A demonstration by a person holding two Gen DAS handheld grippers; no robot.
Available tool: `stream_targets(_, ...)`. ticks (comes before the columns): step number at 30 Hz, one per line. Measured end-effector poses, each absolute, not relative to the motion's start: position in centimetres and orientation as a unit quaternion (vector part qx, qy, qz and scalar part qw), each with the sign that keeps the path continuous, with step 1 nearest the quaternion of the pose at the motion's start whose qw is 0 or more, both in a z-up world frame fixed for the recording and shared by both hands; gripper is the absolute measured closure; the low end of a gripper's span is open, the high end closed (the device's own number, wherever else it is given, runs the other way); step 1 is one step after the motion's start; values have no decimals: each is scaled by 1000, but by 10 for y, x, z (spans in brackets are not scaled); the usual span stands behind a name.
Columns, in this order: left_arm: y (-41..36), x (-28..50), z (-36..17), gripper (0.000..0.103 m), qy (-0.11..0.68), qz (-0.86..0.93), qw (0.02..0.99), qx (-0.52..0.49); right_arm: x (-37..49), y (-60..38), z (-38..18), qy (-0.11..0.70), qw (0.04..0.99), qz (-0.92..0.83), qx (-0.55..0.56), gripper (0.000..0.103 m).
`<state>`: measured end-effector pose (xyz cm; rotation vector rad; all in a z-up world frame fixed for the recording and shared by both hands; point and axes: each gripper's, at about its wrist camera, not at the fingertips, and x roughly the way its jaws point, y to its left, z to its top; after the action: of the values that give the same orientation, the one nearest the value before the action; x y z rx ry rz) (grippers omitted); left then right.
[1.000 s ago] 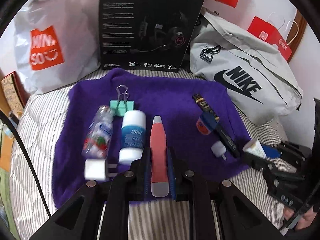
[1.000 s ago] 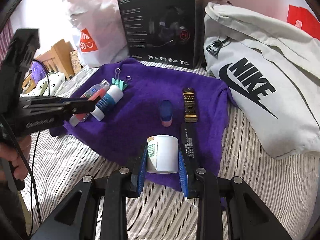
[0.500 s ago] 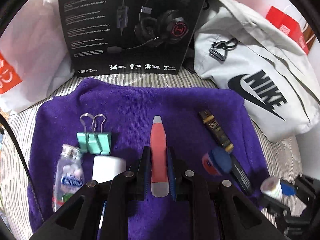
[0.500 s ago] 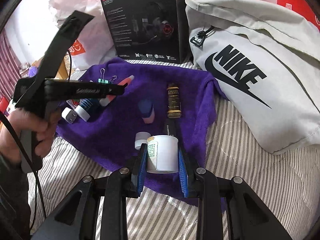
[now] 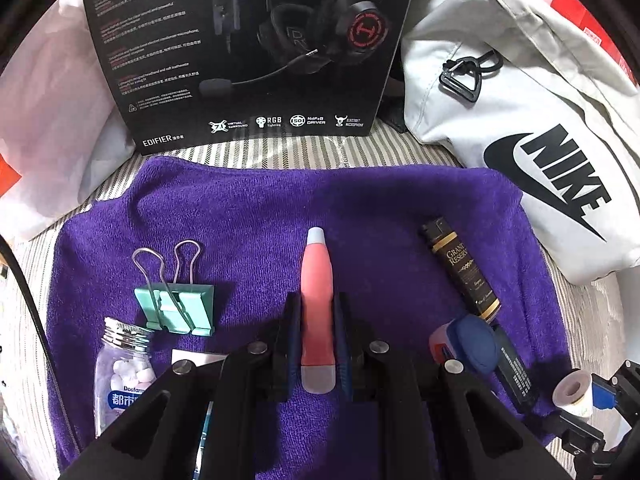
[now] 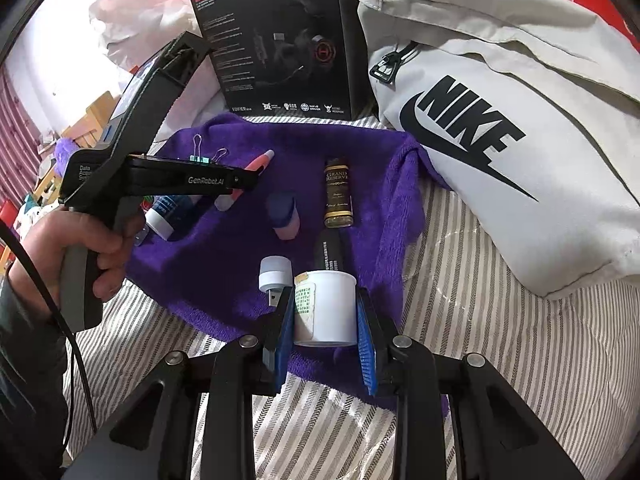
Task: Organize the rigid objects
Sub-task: 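Lower the pink tube onto the towel with the left tool while the right tool carries the tape roll, then open the left tool and withdraw while the right tool sets the tape roll on the towel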
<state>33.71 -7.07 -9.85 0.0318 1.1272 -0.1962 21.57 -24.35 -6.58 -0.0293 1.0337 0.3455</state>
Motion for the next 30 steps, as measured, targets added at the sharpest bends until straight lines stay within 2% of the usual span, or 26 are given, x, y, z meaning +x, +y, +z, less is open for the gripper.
stream_targets(3, -74, 337, -99, 86, 534, -91, 840, 22, 214, -242, -64, 491, 855, 165, -14, 74)
stream_targets(5, -78, 337, -100, 82, 536, -93, 839, 21, 211, -242, -62, 490, 856, 164, -16, 74)
stream_targets(10, -84, 325, -99, 63, 541, -108, 834, 21, 205, -241, -56, 488, 858, 161, -22, 74)
stream_targets(15, -83, 310, -91, 63, 536, -109, 837, 14, 195, -241, -47, 483, 862, 155, -23, 74)
stream_targets(21, -67, 277, -54, 63, 508, -115, 853, 15, 191, -232, -43, 479, 864, 154, -27, 74)
stream_targets(30, 8, 227, -17, 63, 477, -84, 875, -29, 221, -190, -66, 497, 850, 172, -31, 74)
